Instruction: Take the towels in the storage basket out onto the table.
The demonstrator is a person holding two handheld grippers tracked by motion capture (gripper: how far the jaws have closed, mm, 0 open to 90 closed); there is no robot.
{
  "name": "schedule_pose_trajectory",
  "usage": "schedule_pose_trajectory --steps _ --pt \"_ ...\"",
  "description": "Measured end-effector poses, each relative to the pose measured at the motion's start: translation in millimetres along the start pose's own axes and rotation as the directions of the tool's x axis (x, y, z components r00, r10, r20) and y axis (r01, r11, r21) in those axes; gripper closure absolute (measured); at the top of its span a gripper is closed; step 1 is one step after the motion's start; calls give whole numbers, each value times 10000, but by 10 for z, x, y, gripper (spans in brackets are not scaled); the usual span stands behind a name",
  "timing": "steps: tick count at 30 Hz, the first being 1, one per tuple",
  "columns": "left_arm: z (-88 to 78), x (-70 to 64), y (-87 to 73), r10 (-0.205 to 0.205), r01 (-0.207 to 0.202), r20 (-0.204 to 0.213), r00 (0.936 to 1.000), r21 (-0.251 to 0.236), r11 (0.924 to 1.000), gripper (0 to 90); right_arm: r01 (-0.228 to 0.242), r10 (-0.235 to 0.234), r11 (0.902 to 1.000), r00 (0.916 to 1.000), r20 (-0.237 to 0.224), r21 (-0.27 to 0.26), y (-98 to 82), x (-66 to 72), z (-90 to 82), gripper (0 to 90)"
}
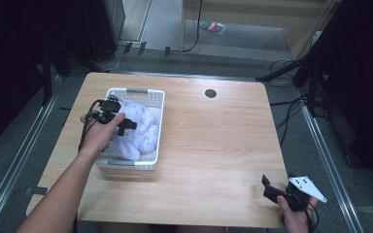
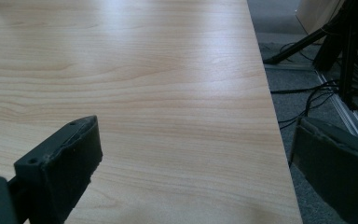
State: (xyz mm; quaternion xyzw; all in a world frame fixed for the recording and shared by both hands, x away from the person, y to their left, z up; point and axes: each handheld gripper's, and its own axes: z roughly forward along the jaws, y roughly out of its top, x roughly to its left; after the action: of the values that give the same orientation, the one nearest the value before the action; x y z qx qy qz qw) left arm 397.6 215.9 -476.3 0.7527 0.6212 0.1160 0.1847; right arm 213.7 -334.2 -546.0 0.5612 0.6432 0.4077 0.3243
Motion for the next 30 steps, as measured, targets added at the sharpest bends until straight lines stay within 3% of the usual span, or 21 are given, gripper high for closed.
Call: schedule_pose_trajectory --steps 5,8,11,12,17,20,23,25,30 --pt "148 -39 -8 46 -36 -159 9999 591 9982 0 -2 2 10000 10000 8 7 1 1 2 20" --pt "239 -93 -10 366 -342 -232 9991 947 9949 0 1 -1 10000 10000 6 19 1 1 3 20" --pt "271 -103 -21 566 -540 -233 9981 999 9935 0 4 -4 10000 10000 16 48 2 2 6 20" --pt "288 -109 -31 881 -855 -191 9959 1091 9903 0 7 -7 10000 10000 20 48 3 3 6 20" --pt "335 -108 -43 962 -960 46 9953 1350 9862 0 32 -32 10000 10000 8 73 4 1 8 20" --pt "323 -106 -50 941 -958 191 9954 1336 9864 103 7 -7 9999 10000 -6 115 5 3 11 20" --pt "284 -119 -68 1204 -1250 450 9917 1202 9848 229 32 -32 9999 10000 -9 129 6 2 15 20" --pt "277 -126 -70 1243 -1291 474 9911 1177 9846 252 28 -28 9999 10000 -11 142 7 2 16 21" --pt "258 -138 -78 1132 -1212 753 9907 1126 9862 422 53 -53 9998 10000 11 167 7 4 18 30"
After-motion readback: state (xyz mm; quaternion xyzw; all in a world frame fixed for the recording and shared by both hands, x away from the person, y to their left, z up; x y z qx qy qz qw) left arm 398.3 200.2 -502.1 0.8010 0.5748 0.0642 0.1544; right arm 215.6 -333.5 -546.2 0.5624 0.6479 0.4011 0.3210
